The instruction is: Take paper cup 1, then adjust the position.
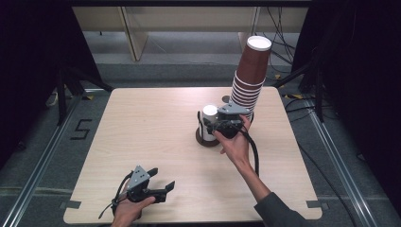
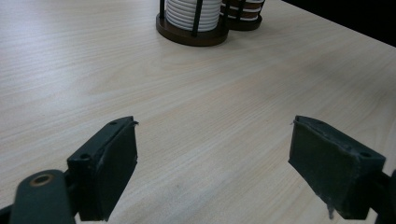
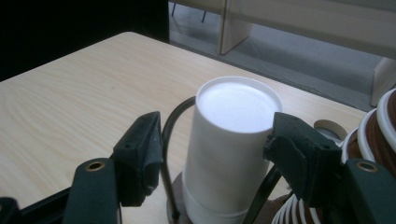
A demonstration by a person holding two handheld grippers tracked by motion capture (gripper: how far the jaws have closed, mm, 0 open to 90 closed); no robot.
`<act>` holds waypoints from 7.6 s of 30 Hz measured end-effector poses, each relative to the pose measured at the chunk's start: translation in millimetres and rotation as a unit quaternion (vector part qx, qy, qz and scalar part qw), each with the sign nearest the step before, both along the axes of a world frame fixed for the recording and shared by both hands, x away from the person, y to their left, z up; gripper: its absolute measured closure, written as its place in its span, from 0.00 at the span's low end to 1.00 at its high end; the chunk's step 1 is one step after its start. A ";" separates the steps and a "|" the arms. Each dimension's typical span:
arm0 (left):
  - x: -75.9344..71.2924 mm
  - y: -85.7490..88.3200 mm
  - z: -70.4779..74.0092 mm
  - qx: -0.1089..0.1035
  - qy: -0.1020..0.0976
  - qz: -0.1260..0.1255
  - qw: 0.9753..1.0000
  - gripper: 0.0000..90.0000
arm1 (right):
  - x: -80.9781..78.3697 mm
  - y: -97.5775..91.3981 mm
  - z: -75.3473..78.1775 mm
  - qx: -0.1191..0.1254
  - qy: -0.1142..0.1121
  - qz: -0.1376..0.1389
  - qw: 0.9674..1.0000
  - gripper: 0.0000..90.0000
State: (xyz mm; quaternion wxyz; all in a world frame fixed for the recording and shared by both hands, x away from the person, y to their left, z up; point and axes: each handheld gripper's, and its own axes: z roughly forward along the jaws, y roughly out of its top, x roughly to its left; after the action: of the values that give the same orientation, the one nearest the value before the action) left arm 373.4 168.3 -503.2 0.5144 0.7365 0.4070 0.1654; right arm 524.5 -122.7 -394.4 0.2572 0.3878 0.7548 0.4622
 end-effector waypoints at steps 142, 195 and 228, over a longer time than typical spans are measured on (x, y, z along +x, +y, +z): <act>1.0 0.2 0.3 -0.022 -0.048 -0.031 0.998 0.16 | -83.6 31.4 -4.5 0.044 0.020 0.156 0.987 0.39; -4.0 -30.3 -2.1 -0.029 -0.099 -0.082 0.991 0.15 | -109.9 58.1 -20.6 0.087 0.076 0.229 0.967 0.39; -13.7 -33.4 10.1 0.111 -0.103 -0.206 0.967 0.27 | -104.4 21.3 -19.6 0.026 0.156 0.336 0.929 0.19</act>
State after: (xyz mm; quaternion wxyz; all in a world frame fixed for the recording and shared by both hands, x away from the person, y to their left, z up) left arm 359.7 134.9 -493.1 0.4918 0.8357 0.1706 0.1749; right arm 420.1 -101.4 -414.0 -0.0444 0.1856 0.8591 0.4749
